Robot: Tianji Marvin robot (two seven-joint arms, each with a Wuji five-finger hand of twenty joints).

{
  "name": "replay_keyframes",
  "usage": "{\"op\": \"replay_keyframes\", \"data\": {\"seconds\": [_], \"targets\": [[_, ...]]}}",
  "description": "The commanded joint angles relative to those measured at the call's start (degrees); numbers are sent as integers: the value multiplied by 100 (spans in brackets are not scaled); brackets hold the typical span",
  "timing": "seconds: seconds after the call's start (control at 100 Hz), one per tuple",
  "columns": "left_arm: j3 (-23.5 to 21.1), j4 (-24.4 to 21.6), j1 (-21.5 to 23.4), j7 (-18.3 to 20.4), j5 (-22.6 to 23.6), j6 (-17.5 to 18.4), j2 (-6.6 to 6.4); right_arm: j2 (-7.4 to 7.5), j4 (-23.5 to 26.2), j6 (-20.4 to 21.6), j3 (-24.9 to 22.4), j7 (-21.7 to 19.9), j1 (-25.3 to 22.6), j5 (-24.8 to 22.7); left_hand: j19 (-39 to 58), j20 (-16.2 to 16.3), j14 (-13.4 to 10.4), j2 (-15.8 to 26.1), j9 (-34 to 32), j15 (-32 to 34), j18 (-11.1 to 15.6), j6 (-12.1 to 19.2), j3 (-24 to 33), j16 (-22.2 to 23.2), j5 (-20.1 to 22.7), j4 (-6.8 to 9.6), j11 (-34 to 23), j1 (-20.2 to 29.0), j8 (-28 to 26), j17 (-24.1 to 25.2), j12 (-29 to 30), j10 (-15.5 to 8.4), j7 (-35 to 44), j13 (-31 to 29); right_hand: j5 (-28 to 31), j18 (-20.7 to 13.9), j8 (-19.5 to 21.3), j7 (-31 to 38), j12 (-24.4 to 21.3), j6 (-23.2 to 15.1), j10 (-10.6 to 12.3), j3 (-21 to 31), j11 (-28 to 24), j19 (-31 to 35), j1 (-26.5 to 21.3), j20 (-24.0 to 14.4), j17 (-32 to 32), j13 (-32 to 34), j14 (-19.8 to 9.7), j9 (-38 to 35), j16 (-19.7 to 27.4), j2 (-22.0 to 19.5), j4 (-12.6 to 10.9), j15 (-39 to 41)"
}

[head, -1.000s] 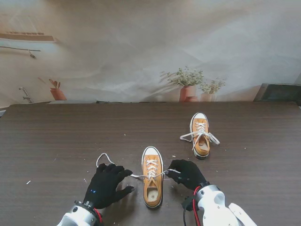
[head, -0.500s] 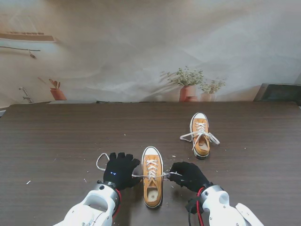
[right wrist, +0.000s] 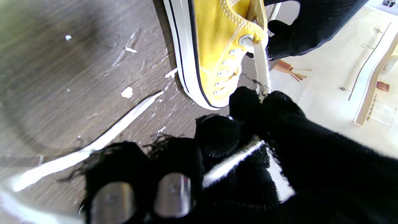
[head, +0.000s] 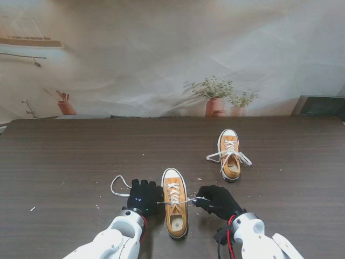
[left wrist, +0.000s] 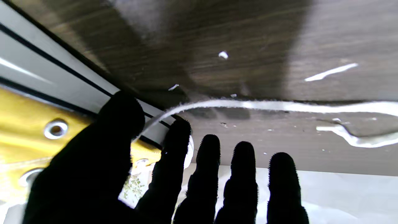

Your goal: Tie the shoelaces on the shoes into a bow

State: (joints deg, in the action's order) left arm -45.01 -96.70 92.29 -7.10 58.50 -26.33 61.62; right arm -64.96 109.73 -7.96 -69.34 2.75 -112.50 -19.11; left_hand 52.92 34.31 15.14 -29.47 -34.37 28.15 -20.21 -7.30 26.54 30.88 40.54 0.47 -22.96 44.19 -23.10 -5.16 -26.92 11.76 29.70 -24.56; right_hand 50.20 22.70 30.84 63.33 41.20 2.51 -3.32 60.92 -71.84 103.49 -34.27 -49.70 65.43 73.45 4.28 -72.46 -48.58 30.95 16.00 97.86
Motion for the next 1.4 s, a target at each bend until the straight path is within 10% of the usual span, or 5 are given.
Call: {"op": "replay_keyframes", "data": {"seconds": [0.0,0.63,0.93,1.26,1.39], "targets": [[46,161,-53,-58,-86,14,111,26,50,16,-4,-109,-45,5,171,-92,32,59,-83,119,-67,207,136,-42,66,-155,-151,-160,-83,-16,-161,-36,-2,-121,45,-160,-67,160,142,-61,-83,-228,-264,1601,-79,-74,228,160,-225,-308,-95,-51,-6,454],[-411,788,151,-811,-1038,1493,262,58,160,165,-10,-235,-135,85,-2295,-1873,466,1888,-516,-825,508,-637,-1215,-878,-160,-108,36,1703,-2244,840,114,673,3628,228,61,-141,-53,162,161,-22,-85,-228,-281,1582,-105,-70,224,159,-198,-320,-95,-48,-14,453],[-515,1697,158,-2784,-1969,2897,792,95,287,254,1,-374,-218,143,-1918,-1824,758,765,-2805,33,-845,-1408,1580,-1030,1102,1244,-866,-422,-2684,-1849,-174,624,4905,-2701,83,-118,-45,150,168,5,-79,-222,-294,1561,-105,-66,221,159,-190,-340,-98,-41,-15,458],[-970,944,650,-2688,-2052,3108,752,84,369,331,26,-297,-287,133,2072,-1621,633,1334,-2717,2274,-1945,-1414,586,-259,841,1214,-2630,-128,-3706,-4592,-1639,695,4935,-4659,132,-111,-102,85,164,-42,-76,-194,-298,1569,-76,-76,223,157,-200,-414,-117,46,-16,477],[-1104,729,770,-2812,-1834,2971,723,61,367,402,7,-139,-328,20,6179,-139,-388,1673,-3978,5899,138,-609,279,236,1031,1110,-3611,-359,-3924,-5625,-1820,357,4691,-4834,275,-26,-321,4,173,-84,-29,-57,-300,1648,18,-273,232,152,-158,-611,-208,232,5,515]]}}
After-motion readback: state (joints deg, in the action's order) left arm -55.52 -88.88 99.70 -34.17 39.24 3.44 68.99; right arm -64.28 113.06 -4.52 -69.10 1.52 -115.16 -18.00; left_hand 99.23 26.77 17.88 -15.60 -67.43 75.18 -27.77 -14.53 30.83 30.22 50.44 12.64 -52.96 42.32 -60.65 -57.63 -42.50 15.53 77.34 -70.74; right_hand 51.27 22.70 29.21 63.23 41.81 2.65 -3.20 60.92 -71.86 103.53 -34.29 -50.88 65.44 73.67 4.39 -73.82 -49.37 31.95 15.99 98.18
